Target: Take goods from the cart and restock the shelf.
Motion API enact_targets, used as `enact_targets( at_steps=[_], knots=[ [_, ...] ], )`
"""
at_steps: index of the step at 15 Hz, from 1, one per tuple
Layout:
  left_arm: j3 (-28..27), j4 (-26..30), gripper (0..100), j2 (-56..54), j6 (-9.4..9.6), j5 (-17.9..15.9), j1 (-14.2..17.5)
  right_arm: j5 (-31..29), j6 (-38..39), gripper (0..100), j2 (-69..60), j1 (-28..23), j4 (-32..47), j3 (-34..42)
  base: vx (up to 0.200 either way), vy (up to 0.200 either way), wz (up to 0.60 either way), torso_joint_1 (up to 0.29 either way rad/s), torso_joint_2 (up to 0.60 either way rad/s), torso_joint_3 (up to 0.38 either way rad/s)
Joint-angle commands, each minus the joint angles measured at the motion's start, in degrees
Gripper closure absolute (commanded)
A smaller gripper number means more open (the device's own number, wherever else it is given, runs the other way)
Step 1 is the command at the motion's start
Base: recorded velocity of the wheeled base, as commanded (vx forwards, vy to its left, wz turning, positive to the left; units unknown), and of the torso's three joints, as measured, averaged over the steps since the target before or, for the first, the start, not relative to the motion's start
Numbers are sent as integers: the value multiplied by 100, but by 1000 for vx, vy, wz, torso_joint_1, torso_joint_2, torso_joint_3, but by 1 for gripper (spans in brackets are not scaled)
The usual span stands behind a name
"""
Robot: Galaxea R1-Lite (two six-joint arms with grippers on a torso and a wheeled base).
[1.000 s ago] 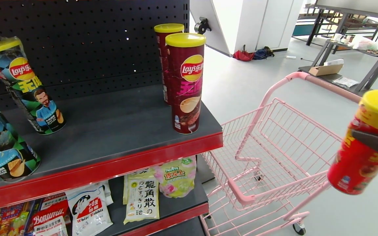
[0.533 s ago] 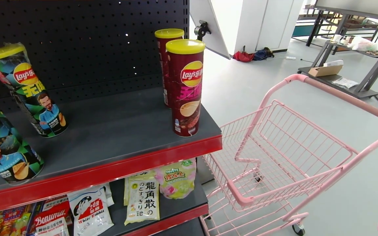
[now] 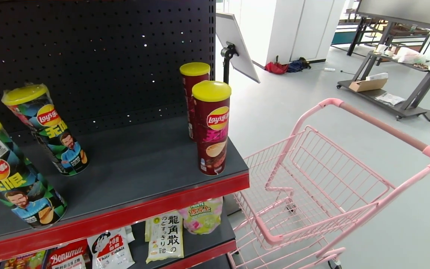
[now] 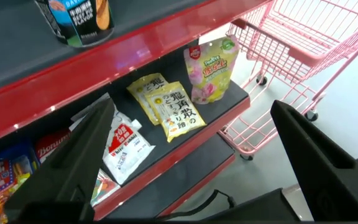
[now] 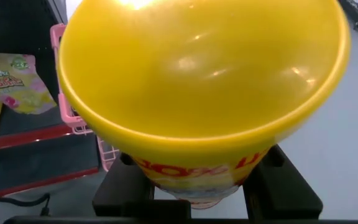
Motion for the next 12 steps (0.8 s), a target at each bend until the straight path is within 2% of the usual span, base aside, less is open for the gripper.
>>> enact_targets(
  at_steps=[1, 8, 10, 12],
  knots=[
    [1, 1, 0, 8, 0, -9, 0, 1, -1, 100, 75, 0, 3, 7, 0, 0, 0, 159, -403, -237],
    [1, 1, 0, 8, 0, 0, 0, 124, -1, 100, 111, 0, -5, 77, 0, 0, 0, 159, -369, -220],
    [-8, 1, 0, 17, 0, 9, 0, 107, -1, 100, 40, 0, -41, 288, 0, 0, 0, 49, -110, -58],
    [1, 1, 0, 17, 0, 9, 0, 107, -10, 100, 49, 0, -49, 288, 0, 0, 600, 12, -27, -14]
  ],
)
